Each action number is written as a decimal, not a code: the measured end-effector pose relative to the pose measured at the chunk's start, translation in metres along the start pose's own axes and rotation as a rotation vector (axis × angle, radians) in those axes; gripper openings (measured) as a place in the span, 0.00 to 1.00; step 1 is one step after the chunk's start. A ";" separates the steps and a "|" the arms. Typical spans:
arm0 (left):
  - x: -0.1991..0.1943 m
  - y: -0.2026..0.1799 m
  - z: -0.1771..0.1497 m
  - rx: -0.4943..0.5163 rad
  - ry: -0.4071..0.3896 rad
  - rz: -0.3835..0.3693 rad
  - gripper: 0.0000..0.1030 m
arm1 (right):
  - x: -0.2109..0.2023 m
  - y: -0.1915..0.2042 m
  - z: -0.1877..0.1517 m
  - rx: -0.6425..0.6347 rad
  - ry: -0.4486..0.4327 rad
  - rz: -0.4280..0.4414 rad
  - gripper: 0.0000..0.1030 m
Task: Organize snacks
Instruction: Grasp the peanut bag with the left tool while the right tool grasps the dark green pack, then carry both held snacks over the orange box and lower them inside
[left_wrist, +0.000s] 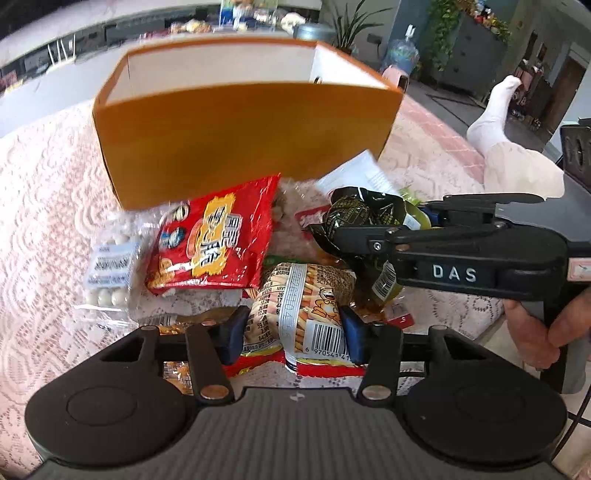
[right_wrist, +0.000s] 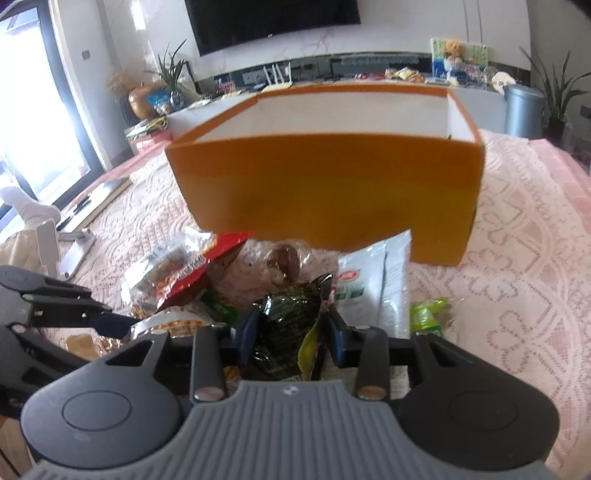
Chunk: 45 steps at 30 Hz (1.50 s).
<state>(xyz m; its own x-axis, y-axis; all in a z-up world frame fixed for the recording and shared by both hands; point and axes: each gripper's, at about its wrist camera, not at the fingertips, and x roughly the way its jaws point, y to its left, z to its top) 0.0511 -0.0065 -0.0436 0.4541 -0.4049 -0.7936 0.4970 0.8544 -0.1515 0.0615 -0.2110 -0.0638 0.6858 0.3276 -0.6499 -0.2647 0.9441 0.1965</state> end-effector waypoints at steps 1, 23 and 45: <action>-0.004 -0.002 0.000 0.004 -0.008 0.009 0.57 | -0.003 -0.001 0.000 0.005 -0.011 -0.001 0.36; -0.087 0.004 0.058 -0.050 -0.201 -0.005 0.55 | -0.080 -0.014 0.043 0.026 -0.147 0.039 0.36; -0.012 0.060 0.174 0.004 -0.069 0.264 0.55 | 0.037 -0.049 0.196 0.060 0.001 0.105 0.36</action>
<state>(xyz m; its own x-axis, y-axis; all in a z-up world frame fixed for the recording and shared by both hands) 0.2037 -0.0072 0.0590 0.6173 -0.1900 -0.7635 0.3576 0.9321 0.0572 0.2325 -0.2374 0.0466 0.6559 0.4251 -0.6238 -0.2945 0.9050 0.3071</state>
